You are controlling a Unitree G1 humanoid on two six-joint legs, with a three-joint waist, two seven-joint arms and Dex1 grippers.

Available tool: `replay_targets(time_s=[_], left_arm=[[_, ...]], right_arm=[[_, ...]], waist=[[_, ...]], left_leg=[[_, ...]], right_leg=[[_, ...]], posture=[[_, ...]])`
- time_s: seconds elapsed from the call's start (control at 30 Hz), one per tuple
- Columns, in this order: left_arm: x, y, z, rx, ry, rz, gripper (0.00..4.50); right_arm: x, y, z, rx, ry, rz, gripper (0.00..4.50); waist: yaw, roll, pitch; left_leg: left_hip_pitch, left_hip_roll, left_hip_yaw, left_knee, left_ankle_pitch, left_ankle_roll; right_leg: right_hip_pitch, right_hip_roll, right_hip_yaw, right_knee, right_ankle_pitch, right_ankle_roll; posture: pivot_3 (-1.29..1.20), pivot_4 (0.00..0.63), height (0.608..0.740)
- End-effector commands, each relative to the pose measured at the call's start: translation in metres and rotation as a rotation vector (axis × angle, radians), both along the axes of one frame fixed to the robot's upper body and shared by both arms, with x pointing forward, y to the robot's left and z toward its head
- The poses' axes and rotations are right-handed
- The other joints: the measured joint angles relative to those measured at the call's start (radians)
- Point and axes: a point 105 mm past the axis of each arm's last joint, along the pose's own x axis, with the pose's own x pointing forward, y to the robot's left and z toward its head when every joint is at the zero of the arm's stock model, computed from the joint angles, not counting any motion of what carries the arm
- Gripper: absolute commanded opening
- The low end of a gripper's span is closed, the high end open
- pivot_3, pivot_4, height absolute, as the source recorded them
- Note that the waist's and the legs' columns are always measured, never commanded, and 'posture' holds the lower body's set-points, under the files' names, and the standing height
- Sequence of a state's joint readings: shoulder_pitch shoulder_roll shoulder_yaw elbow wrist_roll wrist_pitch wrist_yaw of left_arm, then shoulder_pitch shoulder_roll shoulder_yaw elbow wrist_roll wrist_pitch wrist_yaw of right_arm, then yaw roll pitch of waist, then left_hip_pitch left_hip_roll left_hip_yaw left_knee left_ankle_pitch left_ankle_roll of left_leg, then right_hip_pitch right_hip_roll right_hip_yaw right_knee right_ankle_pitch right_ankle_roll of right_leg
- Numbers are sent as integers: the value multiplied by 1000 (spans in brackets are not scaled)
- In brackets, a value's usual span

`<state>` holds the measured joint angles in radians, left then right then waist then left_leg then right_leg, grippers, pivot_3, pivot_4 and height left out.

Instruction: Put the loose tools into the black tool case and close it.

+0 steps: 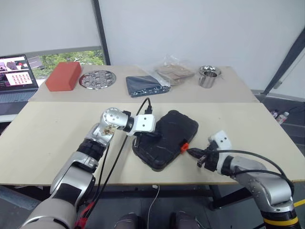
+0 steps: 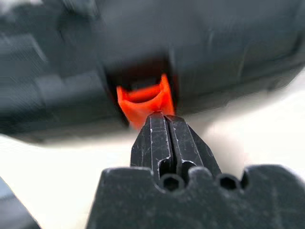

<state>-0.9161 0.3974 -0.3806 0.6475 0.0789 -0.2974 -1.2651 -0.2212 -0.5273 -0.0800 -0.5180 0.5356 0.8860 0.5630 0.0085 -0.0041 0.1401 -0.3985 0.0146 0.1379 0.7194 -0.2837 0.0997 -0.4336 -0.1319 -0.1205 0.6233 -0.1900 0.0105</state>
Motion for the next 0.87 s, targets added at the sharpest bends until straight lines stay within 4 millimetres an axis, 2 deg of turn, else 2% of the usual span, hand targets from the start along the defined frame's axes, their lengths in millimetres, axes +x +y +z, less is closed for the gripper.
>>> replay_targets(time_s=[0.03, 0.13, 0.2, 0.23, 0.33, 0.37, 0.47, 0.53, 0.6, 0.67, 0.77, 0.87], left_arm=[[-15, 10, -61, 180, 157, 5, 71], [-11, 12, -57, 142, 175, 42, 71], [-6, 20, -49, 87, 221, 107, 71], [-3, 27, -42, 44, 257, 150, 26], [-1, 54, -15, -80, 374, 243, 824], [-3, 68, -2, -124, 409, 263, 1232], [-28, 119, 54, -246, 529, 283, 2320], [-44, 139, 74, -257, 582, 315, 3053], [-66, 161, 80, -194, 615, 362, 3855], [-77, 175, 81, -150, 624, 401, 4467], [-81, 188, 79, -144, 615, 456, 4467], [-81, 187, 76, -173, 592, 448, 4467]], right_arm=[[0, 8, 1, -11, -23, 33, 36], [2, 2, -7, -64, -20, 10, 36], [0, -9, 2, -55, -38, -14, 36], [-4, -17, 9, -51, -48, -20, 306], [-27, -36, 24, -82, -66, 37, 1155], [-37, -44, 31, -96, -68, 71, 1508], [-62, -80, 52, -157, -47, 129, 2482], [-69, -101, 62, -200, -20, 130, 3213], [-74, -126, 68, -281, 32, 118, 3940], [-78, -138, 75, -304, 68, 138, 4463], [-81, -138, 82, -300, 88, 219, 4463], [-75, -134, 78, -288, 76, 248, 4463]], waist=[[7, -1, -4], [13, 0, -12], [10, 2, -14], [8, 1, -14], [-1, 1, -13], [-6, 1, -13], [-26, 1, -8], [-28, -3, -3], [-19, -6, 3], [-13, -5, 3], [17, 3, 10], [19, 0, 12]], left_leg=[[1, 0, 0, -1, -1, 0], [1, 0, -2, -5, -3, -1], [1, -1, -1, -4, -2, 4], [1, -1, 0, -4, -2, 4], [-1, -1, 0, -4, -2, 4], [-1, -1, 0, -5, -2, 3], [-1, 1, 0, -8, -4, 0], [-7, 2, 0, -9, 0, -8], [-8, 2, -1, -8, 1, -10], [-7, 2, -1, -9, 0, -8], [-7, -2, -1, -6, -6, -7], [-8, -2, -1, -5, -8, -9]], right_leg=[[0, 0, 0, -1, -1, 1], [3, 0, -2, -10, -1, 1], [6, 0, -2, -11, 0, 0], [9, -1, -1, -12, 1, 0], [7, -1, -1, -13, 0, 1], [6, 0, -1, -13, 0, 1], [4, 2, 0, -12, -4, 2], [-5, 7, 1, -8, -4, -1], [-5, 10, 0, -7, -4, -2], [-4, 8, 1, -10, -7, 2], [-5, 0, 0, -13, -10, 2], [-6, -3, 1, -13, -10, 2]], posture=[[0, 150, 734], [0, 150, 734], [0, 150, 734], [0, 150, 734], [0, 150, 734], [0, 150, 734], [0, 150, 734], [0, 150, 734], [0, 150, 734], [0, 150, 734], [0, 150, 734], [0, 150, 734]])
